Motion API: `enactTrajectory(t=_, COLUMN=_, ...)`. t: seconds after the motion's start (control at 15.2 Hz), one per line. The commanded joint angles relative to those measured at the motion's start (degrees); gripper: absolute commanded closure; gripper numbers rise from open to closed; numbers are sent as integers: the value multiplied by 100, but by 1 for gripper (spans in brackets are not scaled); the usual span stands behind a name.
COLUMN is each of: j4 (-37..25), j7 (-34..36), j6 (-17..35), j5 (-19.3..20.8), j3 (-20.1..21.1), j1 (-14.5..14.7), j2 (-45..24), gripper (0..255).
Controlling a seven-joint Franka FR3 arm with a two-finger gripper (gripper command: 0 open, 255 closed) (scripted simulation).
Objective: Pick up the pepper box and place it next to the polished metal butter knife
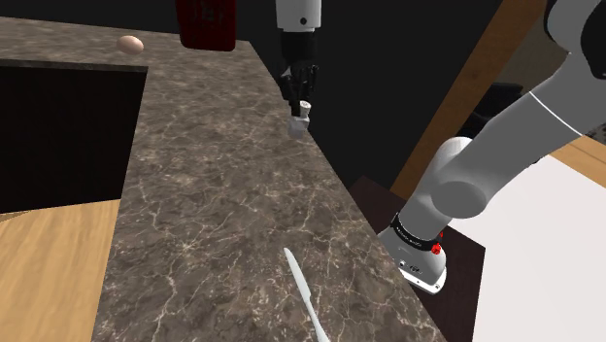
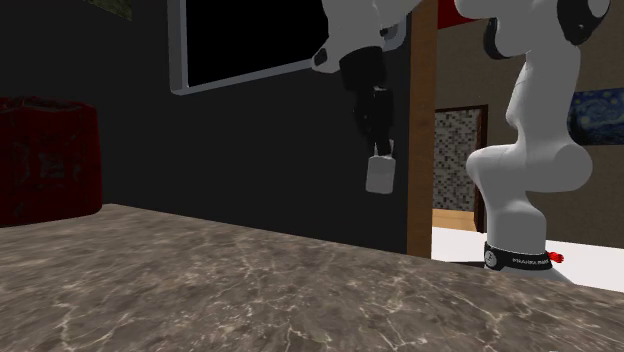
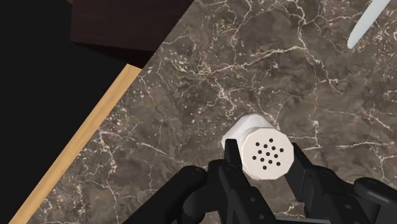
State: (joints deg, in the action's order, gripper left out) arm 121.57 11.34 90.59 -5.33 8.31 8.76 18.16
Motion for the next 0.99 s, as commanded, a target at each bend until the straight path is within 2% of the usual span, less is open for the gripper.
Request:
enactTrajectory(t=0.0, j4=206, j7=235, j6=23, j5=-135, j3=155, j1=117, j2=200, gripper=255)
enactTrajectory(t=0.46, j4=520, j7=1100, j6=31, j5=-649, j3=763, j1=543, j2=619, gripper=255)
enactTrajectory(t=0.92, j4=529, j7=2028, j6=100, j5=-1160, j3=1441, j1=956, j2=740, gripper=255)
